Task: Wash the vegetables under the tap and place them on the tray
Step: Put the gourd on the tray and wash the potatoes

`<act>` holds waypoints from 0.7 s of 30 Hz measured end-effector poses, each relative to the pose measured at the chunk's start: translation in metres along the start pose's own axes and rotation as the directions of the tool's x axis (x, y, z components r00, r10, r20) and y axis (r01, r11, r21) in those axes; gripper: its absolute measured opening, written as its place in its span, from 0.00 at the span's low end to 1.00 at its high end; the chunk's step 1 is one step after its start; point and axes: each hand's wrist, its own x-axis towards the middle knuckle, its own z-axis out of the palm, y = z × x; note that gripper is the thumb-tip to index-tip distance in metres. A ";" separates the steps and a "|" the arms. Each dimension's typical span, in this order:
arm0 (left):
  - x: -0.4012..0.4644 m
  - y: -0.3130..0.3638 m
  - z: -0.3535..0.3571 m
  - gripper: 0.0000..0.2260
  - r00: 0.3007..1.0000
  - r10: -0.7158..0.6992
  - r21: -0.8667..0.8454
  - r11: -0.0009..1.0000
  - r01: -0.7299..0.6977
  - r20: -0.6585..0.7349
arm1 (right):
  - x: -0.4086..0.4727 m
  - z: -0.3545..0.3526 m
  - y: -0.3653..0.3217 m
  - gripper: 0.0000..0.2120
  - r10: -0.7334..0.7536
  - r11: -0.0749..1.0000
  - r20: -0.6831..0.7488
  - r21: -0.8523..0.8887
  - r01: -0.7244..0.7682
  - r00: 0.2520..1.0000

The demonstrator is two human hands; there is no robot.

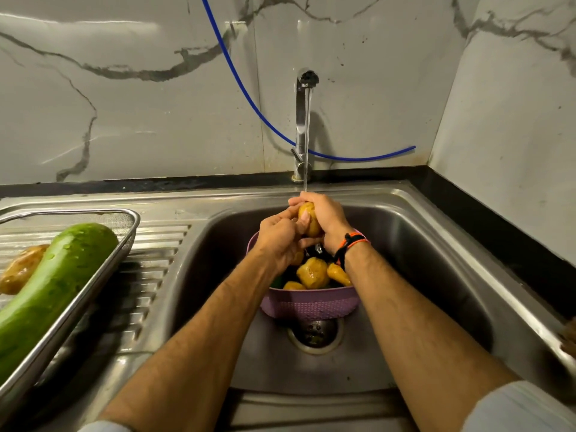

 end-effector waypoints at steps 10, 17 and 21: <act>0.010 -0.008 -0.011 0.23 0.906 0.422 0.721 0.636 -0.276 -0.025 | -0.003 -0.010 0.007 0.11 0.030 0.996 -0.014 -0.087 -0.031 0.999; 0.022 -0.013 -0.013 0.20 0.983 0.093 0.350 0.936 -0.034 -0.155 | -0.008 -0.008 -0.001 0.08 0.036 0.980 -0.070 0.197 -0.021 0.997; 0.022 -0.014 -0.012 0.17 0.952 0.227 0.428 0.896 -0.122 -0.206 | -0.005 -0.003 0.003 0.08 -0.094 0.989 -0.080 -0.125 0.084 0.992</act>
